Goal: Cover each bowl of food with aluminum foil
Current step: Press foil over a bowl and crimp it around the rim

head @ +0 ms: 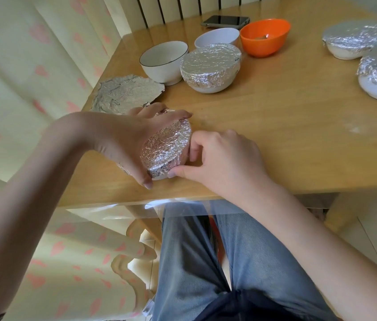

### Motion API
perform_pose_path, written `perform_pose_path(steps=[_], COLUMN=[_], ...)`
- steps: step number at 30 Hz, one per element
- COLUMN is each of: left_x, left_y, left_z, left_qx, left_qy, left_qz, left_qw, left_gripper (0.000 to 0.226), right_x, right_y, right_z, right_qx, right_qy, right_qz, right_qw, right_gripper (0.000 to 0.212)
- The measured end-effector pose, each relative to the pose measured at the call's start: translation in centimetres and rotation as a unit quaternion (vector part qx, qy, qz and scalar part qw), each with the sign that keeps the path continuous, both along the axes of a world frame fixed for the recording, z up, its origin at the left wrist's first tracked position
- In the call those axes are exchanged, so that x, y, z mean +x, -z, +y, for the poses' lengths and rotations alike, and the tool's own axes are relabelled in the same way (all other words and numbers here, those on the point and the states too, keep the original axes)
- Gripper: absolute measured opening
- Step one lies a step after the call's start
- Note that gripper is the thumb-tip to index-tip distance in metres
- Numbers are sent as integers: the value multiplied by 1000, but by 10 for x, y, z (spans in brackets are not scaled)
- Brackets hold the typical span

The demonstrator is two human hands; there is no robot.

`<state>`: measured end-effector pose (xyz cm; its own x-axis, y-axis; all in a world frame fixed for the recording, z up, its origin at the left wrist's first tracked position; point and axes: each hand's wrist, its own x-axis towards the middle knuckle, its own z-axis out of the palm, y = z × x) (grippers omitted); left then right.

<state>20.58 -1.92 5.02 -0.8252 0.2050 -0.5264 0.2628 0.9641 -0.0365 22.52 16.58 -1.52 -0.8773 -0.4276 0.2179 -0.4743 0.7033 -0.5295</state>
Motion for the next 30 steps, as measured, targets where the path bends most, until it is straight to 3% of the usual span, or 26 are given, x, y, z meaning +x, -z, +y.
perform_pose_path(steps=[6,12,14,16,18,19,21,23,26,28,30], left_x=[-3,-3,-3,2,14,18,25,32,30,27,26], left_y=[2,4,5,4,7,15,40,65,80,78,76], left_z=[1,0,-9,-28,-39,-42,-40,-31,-10,0,5], left_qx=[-5,10,39,144,331,429,568,623,668,672,672], left_qy=[-5,1,-2,-26,-69,-111,-252,-339,-424,-455,-471], left_qz=[3,11,5,4,58,119,236,279,281,298,305], left_qw=[1000,1000,999,989,939,889,747,647,543,502,483], left_gripper=[137,139,144,143,118,104,83,75,64,62,59], right_x=[-19,-26,-30,-35,-45,-51,-63,-70,-68,-68,-67], right_y=[2,6,6,5,5,4,0,-8,-14,-9,-5], right_z=[6,1,9,21,25,22,6,-18,-49,-61,-67], right_qx=[-81,-99,-91,-108,-192,-250,-329,-327,-326,-314,-309], right_qy=[-51,-56,-98,-120,-74,-37,8,-10,-55,-50,-34], right_qz=[-94,-70,-114,-163,-152,-136,-134,-183,-272,-284,-283], right_qw=[991,991,985,973,967,958,935,927,904,905,907], right_gripper=[45,45,43,45,43,38,25,22,34,47,55])
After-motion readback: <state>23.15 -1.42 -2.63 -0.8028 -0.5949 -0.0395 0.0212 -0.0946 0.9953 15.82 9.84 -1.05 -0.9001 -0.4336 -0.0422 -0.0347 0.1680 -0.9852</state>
